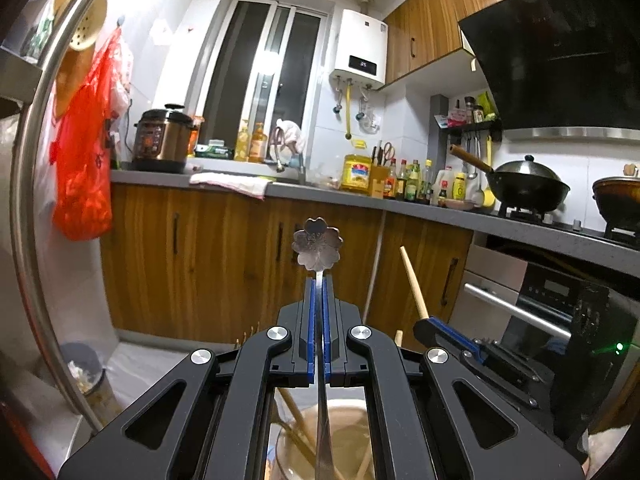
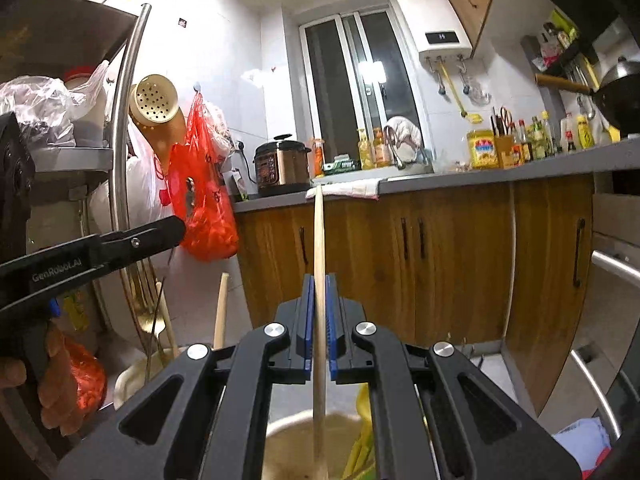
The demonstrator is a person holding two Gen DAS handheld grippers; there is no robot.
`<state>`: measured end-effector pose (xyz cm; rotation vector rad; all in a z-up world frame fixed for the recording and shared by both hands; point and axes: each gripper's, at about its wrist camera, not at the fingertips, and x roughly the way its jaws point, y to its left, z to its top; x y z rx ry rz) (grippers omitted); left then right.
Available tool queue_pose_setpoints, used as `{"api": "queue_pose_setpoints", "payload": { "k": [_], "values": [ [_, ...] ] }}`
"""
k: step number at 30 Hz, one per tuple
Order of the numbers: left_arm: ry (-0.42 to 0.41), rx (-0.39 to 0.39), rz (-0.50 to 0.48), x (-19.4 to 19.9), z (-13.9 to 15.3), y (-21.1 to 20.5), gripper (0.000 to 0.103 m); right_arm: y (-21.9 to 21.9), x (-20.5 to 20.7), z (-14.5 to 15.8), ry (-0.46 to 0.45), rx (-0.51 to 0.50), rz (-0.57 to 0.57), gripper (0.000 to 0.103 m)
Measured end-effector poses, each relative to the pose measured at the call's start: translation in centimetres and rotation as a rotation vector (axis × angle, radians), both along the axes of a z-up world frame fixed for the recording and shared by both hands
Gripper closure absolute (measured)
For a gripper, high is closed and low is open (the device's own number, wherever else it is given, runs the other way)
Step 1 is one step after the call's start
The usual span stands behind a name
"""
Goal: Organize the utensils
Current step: 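Drop the spoon into the larger pot while the right tool drops the chopstick into the smaller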
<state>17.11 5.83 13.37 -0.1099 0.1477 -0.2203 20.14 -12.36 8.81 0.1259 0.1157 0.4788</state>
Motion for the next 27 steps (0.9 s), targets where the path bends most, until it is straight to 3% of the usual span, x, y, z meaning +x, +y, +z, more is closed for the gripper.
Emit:
{"api": "queue_pose_setpoints", "payload": {
  "k": [8,17,27],
  "values": [
    [0.059,0.003,-0.028,-0.9,-0.6,0.0,0.100,-1.2,-1.0,-0.1,0.103,-0.011,0.019,0.098],
    [0.187,-0.024,-0.001,-3.2,-1.0,-1.4,0.100,-2.6,-4.6,0.3,0.208,-0.017,-0.033,0.098],
    [0.222,0.025,0.000,-4.2,-2.6,-2.9,0.099,-2.4,-4.9,-1.8,0.219,-0.021,-0.019,0.098]
  ]
}}
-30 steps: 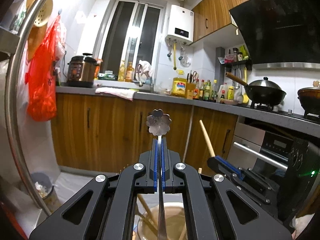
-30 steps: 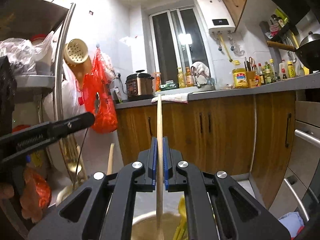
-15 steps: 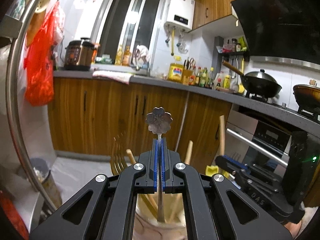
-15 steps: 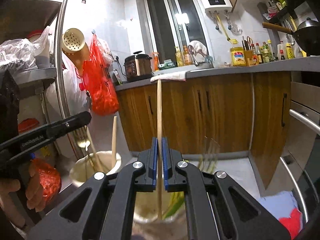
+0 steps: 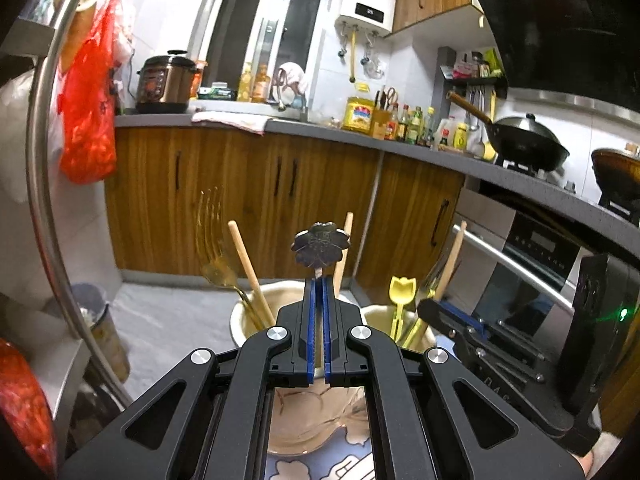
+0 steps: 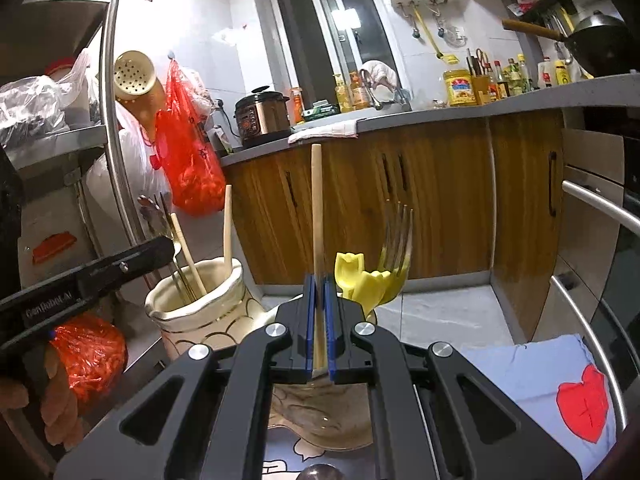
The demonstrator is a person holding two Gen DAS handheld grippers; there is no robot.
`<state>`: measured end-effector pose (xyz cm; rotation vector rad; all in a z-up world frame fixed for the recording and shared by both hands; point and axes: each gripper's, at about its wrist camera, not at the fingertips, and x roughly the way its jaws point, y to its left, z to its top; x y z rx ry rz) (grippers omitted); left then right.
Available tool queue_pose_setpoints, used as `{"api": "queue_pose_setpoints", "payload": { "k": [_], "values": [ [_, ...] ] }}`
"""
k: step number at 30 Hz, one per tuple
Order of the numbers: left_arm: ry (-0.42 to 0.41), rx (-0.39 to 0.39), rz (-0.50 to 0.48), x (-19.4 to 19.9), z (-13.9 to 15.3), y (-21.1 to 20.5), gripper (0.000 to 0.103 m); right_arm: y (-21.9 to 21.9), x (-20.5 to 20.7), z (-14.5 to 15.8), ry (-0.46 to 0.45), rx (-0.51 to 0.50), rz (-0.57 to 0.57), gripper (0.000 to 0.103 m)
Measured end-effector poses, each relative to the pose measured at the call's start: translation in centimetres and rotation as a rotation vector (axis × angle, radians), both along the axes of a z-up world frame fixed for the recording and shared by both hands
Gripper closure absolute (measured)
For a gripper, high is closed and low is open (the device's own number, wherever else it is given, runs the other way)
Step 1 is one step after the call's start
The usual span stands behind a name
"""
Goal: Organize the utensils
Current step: 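Drop the spoon into the larger pot while the right tool drops the chopstick into the smaller, then withdraw both open tools from the holder back over the cloth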
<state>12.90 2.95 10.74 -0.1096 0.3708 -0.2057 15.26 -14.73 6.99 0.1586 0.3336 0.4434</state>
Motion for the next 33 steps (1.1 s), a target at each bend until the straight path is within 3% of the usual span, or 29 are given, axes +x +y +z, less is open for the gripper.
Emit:
{"api": "queue_pose_setpoints", "payload": {
  "k": [16,18,22,24,26,28,31,33],
  "values": [
    [0.035,0.010,-0.031,0.8,-1.3,-0.6,0.099,0.9,0.7,-0.5,0.007,-0.054,0.013,0.098],
    [0.038,0.009,-0.033,0.8,-1.3,-0.6,0.091,0.9,0.9,-0.6,0.015,-0.049,0.010,0.098],
    [0.033,0.005,-0.031,0.7,-1.3,-0.6,0.086,0.7,0.8,-0.5,0.013,-0.040,0.011,0.096],
    [0.032,0.002,-0.034,0.7,-1.3,-0.6,0.079,0.7,0.8,-0.5,0.016,-0.033,0.011,0.079],
    [0.030,-0.001,-0.029,0.6,-1.2,-0.5,0.070,0.6,0.7,-0.4,0.018,-0.020,0.016,0.071],
    [0.026,-0.004,-0.025,0.5,-1.1,-0.5,0.062,0.5,0.5,-0.4,0.018,-0.015,0.018,0.069],
    [0.023,-0.014,-0.021,0.4,-1.0,-0.3,0.057,0.5,0.3,-0.2,0.015,-0.005,0.023,0.062],
    [0.018,-0.021,-0.020,0.3,-0.9,-0.2,0.047,0.4,0.1,0.0,0.009,0.001,0.022,0.054]
  ]
}}
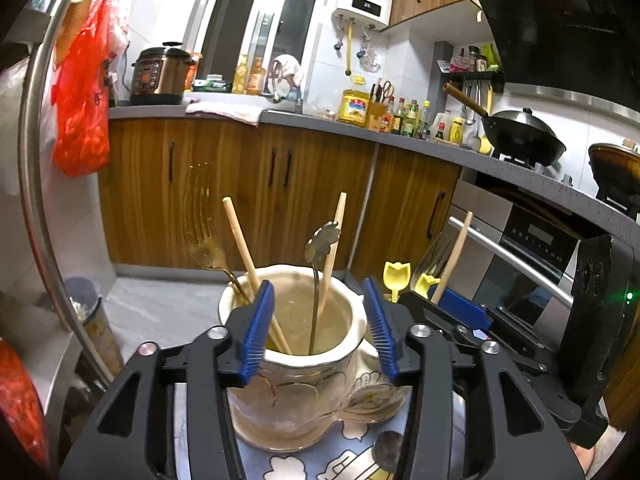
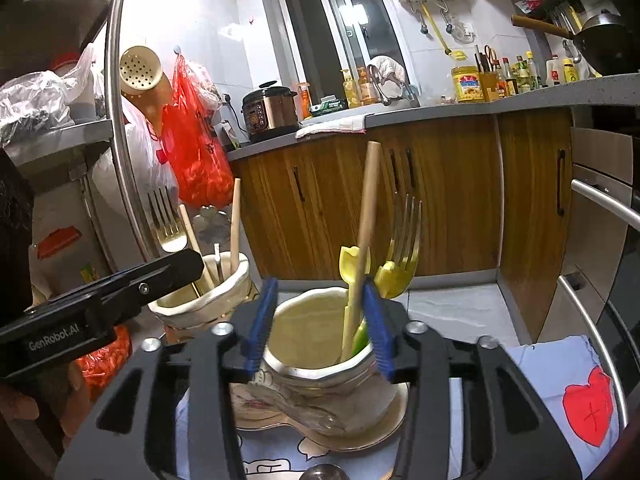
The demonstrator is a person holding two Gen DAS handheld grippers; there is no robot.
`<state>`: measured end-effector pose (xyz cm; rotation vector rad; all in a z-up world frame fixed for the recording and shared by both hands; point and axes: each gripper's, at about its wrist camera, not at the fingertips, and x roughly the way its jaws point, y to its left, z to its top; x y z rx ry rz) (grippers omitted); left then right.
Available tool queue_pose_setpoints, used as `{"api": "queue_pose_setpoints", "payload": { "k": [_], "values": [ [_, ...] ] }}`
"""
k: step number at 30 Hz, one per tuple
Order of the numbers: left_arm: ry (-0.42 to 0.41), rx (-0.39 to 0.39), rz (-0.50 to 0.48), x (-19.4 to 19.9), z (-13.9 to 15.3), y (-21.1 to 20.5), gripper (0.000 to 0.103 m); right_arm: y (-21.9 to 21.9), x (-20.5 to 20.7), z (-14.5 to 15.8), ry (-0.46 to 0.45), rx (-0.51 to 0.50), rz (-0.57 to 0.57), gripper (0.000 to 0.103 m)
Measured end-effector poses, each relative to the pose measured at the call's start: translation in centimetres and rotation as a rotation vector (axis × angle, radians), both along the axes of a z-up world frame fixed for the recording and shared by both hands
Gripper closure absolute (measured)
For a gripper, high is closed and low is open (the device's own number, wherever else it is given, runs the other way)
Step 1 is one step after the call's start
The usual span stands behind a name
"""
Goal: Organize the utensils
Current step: 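Withdraw both open tools from the holder back over the cloth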
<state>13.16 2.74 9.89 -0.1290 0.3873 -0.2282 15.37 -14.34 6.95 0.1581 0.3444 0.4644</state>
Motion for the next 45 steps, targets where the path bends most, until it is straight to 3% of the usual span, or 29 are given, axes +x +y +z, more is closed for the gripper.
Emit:
{"api": "queue_pose_setpoints", "payload": {
  "k": [10,15,17,25,33,45],
  "values": [
    [-0.034,-0.015,0.034,-0.8,1.4,0.6,0.028,-0.9,-0.5,0.8,0.001,0.040,-0.020,0.036],
    [-0.073,0.013,0.064,-2.8,3.6,0.4,0.010,-2.2,-2.0,2.5,-0.003,0.077,-0.028,0.009],
    [-0.087,0.011,0.083,-3.9,4.4,0.5,0.008,-2.7,-2.9,3.2,-0.004,0.088,-0.027,0.005],
    [-0.084,0.003,0.131,-8.6,6.3,0.3,0.005,-4.5,-7.5,5.1,0.008,0.066,-0.075,0.005],
    [-0.071,0.024,0.156,-11.6,6.2,0.2,0.005,-5.1,-10.5,4.8,0.061,0.034,-0.092,0.005],
    [0.082,0.005,0.213,-10.0,-0.4,0.9,0.005,-5.6,-9.7,-1.0,0.193,-0.007,-0.133,0.005]
  ]
}}
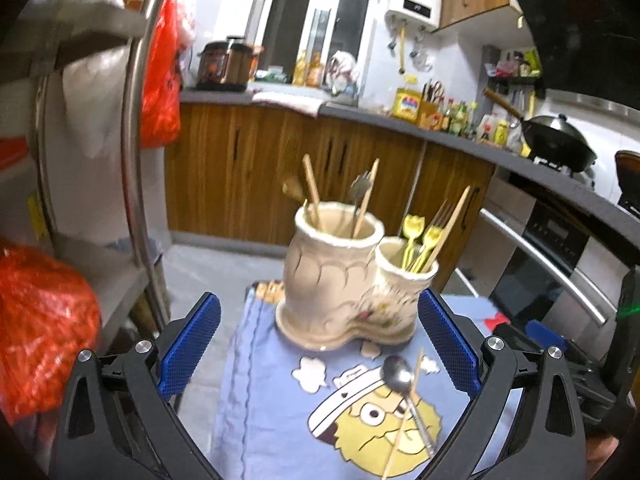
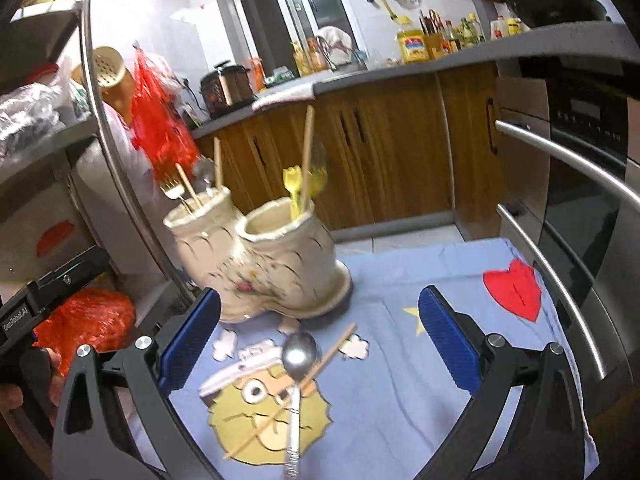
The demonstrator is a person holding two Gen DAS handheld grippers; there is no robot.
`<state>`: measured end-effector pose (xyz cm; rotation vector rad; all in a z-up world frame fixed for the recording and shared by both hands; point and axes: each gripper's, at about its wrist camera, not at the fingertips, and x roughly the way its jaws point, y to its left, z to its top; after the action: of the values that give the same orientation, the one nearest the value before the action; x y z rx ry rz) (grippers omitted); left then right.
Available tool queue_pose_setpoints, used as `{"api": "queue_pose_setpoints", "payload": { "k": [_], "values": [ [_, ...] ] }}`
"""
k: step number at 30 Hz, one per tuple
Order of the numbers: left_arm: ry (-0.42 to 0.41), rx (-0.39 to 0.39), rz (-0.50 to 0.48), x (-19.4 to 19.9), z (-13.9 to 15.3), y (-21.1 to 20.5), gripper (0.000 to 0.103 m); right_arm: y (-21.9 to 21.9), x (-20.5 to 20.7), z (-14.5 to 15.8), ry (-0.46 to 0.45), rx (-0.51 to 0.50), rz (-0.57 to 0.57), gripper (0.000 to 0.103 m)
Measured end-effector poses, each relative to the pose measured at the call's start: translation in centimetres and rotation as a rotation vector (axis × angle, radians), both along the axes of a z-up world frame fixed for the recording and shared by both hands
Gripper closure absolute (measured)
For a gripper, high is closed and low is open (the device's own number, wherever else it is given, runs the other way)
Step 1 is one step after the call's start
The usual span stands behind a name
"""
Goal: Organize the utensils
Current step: 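Withdraw both open tools from the holder back over the cloth, then grasp the engraved silver spoon with the right tool while the left tool grasps the last wooden chopstick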
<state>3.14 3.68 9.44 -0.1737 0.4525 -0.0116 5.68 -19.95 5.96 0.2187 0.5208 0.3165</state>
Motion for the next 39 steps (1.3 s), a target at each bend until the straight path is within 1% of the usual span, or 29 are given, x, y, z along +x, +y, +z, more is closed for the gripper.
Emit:
{"api": "queue_pose_setpoints", "payload": {
  "k": [5,8,11,14,17,19,21,23,25,26,27,28,30,31,33,34,36,38,39],
  "values": [
    [0.052,0.001,0.009,0.9,-2.8,0.4,0.005,-0.3,0.7,-1.9,0.024,-0.041,-0.014,0.005],
    [0.083,0.026,0.005,1.4,-4.5,0.4,0.005,-0.5,1.2,-2.8,0.036,-0.081,-0.025,0.005],
    [0.136,0.069,-0.029,2.0,-6.0,0.0,0.005,-0.9,1.7,-3.5,0.054,-0.109,-0.030,0.005],
    [0.173,0.102,-0.075,2.3,-6.9,-0.5,0.005,-1.3,2.1,-4.1,0.089,-0.132,-0.025,0.005],
    [0.188,0.115,-0.092,2.5,-7.4,-0.8,0.005,-1.3,2.3,-4.8,0.129,-0.129,0.016,0.005],
    [0.210,0.105,-0.113,2.7,-7.8,-0.8,0.005,-0.8,2.3,-5.1,0.155,-0.130,0.060,0.005],
    [0.231,0.095,-0.103,2.9,-8.1,-0.6,0.005,-0.1,2.2,-5.5,0.182,-0.132,0.117,0.005],
    [0.238,0.077,-0.101,3.1,-8.1,-0.4,0.005,0.8,2.0,-5.8,0.193,-0.148,0.162,0.008],
    [0.247,0.062,-0.100,3.2,-8.2,-0.4,0.005,1.8,1.6,-6.1,0.197,-0.187,0.195,0.014],
    [0.246,0.058,-0.099,3.3,-8.2,-0.4,0.005,2.3,1.5,-6.3,0.204,-0.206,0.210,0.019],
    [0.245,0.056,-0.096,3.3,-8.1,-0.4,0.005,2.7,1.4,-6.5,0.212,-0.215,0.224,0.026],
    [0.248,0.057,-0.096,3.4,-8.1,-0.5,0.005,2.9,1.5,-6.6,0.222,-0.217,0.237,0.031],
    [0.250,0.055,-0.102,3.4,-8.1,-0.7,0.005,3.7,1.5,-7.0,0.244,-0.235,0.262,0.046],
    [0.251,0.055,-0.104,3.5,-8.1,-0.8,0.005,4.0,1.4,-7.1,0.251,-0.247,0.272,0.048],
    [0.252,0.057,-0.110,3.4,-8.1,-0.9,0.005,4.8,1.1,-7.3,0.263,-0.271,0.296,0.061],
    [0.251,0.059,-0.111,3.4,-8.2,-0.9,0.005,5.1,1.0,-7.4,0.268,-0.281,0.302,0.064],
    [0.254,0.060,-0.114,3.4,-8.1,-0.9,0.005,5.6,0.8,-7.6,0.278,-0.294,0.313,0.074],
    [0.250,0.055,-0.115,3.3,-8.1,-0.8,0.005,6.0,0.6,-7.7,0.283,-0.311,0.316,0.080],
    [0.250,0.053,-0.114,3.3,-8.0,-0.7,0.005,6.2,0.6,-7.8,0.285,-0.322,0.315,0.081]
  ]
}}
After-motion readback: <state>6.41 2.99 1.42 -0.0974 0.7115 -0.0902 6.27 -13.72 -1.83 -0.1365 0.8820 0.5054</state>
